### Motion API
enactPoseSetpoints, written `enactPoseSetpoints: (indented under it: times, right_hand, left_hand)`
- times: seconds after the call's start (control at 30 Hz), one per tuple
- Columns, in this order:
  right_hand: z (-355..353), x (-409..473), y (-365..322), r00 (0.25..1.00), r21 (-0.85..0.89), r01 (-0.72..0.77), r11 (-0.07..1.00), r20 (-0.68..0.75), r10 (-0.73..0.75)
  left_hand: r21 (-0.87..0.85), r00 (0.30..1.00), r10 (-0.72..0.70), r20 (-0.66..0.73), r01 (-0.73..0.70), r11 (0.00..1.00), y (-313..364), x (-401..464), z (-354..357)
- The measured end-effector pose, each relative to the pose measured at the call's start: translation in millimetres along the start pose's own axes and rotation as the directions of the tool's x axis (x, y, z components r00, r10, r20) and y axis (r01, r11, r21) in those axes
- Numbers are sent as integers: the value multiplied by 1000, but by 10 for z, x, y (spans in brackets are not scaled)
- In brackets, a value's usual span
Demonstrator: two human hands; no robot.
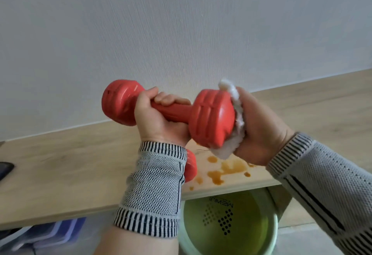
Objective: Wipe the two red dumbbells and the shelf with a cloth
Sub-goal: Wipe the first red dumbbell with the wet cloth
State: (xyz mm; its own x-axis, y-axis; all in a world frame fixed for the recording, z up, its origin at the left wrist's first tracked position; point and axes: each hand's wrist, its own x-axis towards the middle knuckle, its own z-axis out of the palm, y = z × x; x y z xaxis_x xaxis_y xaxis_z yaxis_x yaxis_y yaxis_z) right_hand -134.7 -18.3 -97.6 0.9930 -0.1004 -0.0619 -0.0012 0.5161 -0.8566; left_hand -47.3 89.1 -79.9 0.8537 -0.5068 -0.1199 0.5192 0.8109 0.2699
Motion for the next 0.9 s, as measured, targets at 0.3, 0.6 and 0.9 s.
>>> enactPoseSetpoints:
  times: [0.3,0.6,0.9]
  right_hand:
    - [12,-15,-104,947,-843,4,538,-169,-272]
    - [-84,10,318,705,-936,266,-232,353,-615]
    - [-111,-19,389,696,-848,385,365,7,-718]
  left_hand:
    - [448,959,279,52,-272,852,-238,6,37]
    - [399,889,417,-190,-318,860,-210,14,41]
    - [-88,967,96,-234,-120,989,-104,61,40]
